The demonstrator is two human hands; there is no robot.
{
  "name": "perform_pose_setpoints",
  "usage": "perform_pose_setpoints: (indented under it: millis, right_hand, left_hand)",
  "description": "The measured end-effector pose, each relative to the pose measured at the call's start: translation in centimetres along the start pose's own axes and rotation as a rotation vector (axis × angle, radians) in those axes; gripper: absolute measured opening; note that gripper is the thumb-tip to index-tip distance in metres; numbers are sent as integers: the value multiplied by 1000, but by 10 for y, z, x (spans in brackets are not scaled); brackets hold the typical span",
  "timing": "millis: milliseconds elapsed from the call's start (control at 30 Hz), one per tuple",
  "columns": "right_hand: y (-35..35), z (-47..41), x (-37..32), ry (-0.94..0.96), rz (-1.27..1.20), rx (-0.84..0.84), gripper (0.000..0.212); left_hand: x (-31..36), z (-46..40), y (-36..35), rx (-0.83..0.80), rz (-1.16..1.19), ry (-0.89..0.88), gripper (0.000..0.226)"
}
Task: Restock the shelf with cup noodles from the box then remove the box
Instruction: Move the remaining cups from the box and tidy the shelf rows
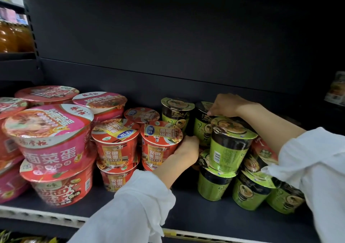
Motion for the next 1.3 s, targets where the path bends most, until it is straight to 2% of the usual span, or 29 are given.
perform_pose_setpoints:
  millis: [167,267,367,433,567,633,700,767,833,967,1100,1200,1300]
  right_hand:
    - [-5,23,-3,37,-184,-34,39]
    - [-2,47,-4,40,-273,69,42]
    - [-1,80,-1,102,-308,185,44]
    - [-5,91,1,122,-283,190,52]
    - [-18,101,5,105,-281,107,61]
    - [-21,104,3,115,-287,97,60]
    - [-21,107,1,122,-271,108,58]
    - [-20,109,0,112,-251,114,60]
    - [-19,109,-1,93,-229,122,63]
    - [-20,109,-10,39,-157,173,69]
    - [-30,100,-22,52,-87,112,71]
    - [-37,98,-18,39,-134,100,69]
    - [-37,107,-17,16,-172,114,65]
  left_hand:
    - [2,11,1,-12,111,-49,36]
    - [5,24,9,22,201,-129,44]
    - [5,43,12,-55,254,-211,55]
    - [6,51,8,-130,176,-254,60]
    - [12,59,-18,-263,20,-258,95]
    - [14,54,-32,-247,48,-205,111]
    - [17,50,-39,-189,86,-155,118]
    - [20,50,-36,-100,121,-135,115]
    - [22,53,-25,-41,122,-187,100]
    - [11,53,-4,-121,62,-244,76]
    - [-4,52,2,-159,5,-196,77]
    - [-7,60,4,-63,24,-218,71]
    - [-10,72,0,45,55,-227,81]
Point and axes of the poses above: each hand's wrist, its own z-axis away from the middle knuckle, its own y-axis out of the back of the hand, x = y × z, the point moved 6 cm from there along -z, towards the middle knuckle, and after that the axes turned 8 degrees about y, right-handed, at the moved point
